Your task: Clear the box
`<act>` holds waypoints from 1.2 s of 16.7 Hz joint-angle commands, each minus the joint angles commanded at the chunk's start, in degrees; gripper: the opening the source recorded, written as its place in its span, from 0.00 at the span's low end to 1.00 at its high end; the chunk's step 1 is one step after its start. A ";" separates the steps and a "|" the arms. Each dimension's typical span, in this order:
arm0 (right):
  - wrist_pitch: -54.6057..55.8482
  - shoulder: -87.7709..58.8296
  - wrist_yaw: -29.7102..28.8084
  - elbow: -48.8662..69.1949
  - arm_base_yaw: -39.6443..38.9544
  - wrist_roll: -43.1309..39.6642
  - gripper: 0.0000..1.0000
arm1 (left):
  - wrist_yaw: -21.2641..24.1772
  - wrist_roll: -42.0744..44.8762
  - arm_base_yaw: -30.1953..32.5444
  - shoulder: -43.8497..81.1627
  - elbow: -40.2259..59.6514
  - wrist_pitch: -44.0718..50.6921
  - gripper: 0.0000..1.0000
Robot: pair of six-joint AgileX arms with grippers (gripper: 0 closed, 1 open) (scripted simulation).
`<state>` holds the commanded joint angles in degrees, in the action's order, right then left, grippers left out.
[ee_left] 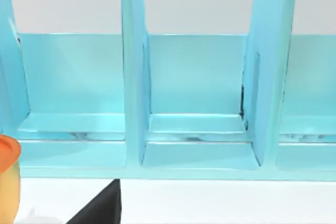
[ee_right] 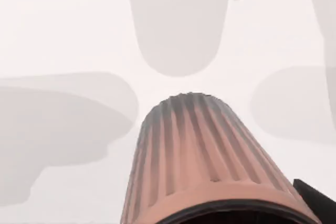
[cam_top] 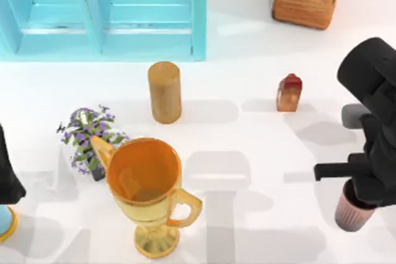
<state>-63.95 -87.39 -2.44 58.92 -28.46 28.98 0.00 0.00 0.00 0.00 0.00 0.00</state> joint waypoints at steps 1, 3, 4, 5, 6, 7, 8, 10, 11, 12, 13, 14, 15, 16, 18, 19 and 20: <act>0.00 0.00 0.00 0.00 0.00 0.00 0.00 | 0.00 0.00 0.00 0.00 0.00 0.00 1.00; -0.15 -0.35 0.20 0.08 0.22 0.03 0.00 | 0.00 0.00 0.00 0.00 0.00 0.00 1.00; 0.05 -0.40 0.20 -0.09 0.20 0.04 0.00 | 0.00 0.00 0.00 0.00 0.00 0.00 1.00; 0.86 -0.62 0.19 -0.69 0.14 0.08 0.00 | 0.00 0.00 0.00 0.00 0.00 0.00 1.00; 2.24 -1.03 0.17 -1.55 0.03 0.17 0.00 | 0.00 0.00 0.00 0.00 0.00 0.00 1.00; 3.92 -1.54 0.14 -2.61 -0.11 0.28 0.00 | 0.00 0.00 0.00 0.00 0.00 0.00 1.00; 5.83 -2.11 0.12 -3.79 -0.26 0.41 0.00 | 0.00 0.00 0.00 0.00 0.00 0.00 1.00; 9.41 -3.20 0.06 -5.98 -0.56 0.65 0.00 | 0.00 0.00 0.00 0.00 0.00 0.00 1.00; 10.44 -3.62 0.04 -6.72 -0.67 0.75 0.00 | 0.00 0.00 0.00 0.00 0.00 0.00 1.00; 10.86 -3.83 0.03 -7.06 -0.73 0.79 0.00 | 0.00 0.00 0.00 0.00 0.00 0.00 1.00; 10.86 -3.83 0.03 -7.06 -0.73 0.79 0.00 | 0.00 0.00 0.00 0.00 0.00 0.00 1.00; 10.86 -3.83 0.03 -7.06 -0.73 0.79 0.00 | 0.00 0.00 0.00 0.00 0.00 0.00 1.00; 10.86 -3.83 0.03 -7.06 -0.73 0.79 0.00 | 0.00 0.00 0.00 0.00 0.00 0.00 1.00; 10.86 -3.83 0.03 -7.06 -0.73 0.79 0.08 | 0.00 0.00 0.00 0.00 0.00 0.00 1.00; 10.86 -3.83 0.03 -7.06 -0.73 0.79 0.23 | 0.00 0.00 0.00 0.00 0.00 0.00 1.00; 10.86 -3.83 0.03 -7.06 -0.73 0.79 0.30 | 0.00 0.00 0.00 0.00 0.00 0.00 1.00; 10.86 -3.83 0.03 -7.06 -0.73 0.79 0.38 | 0.00 0.00 0.00 0.00 0.00 0.00 1.00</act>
<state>-53.09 -91.22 -2.41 51.86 -29.19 29.78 0.00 0.00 0.00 0.00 0.00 0.00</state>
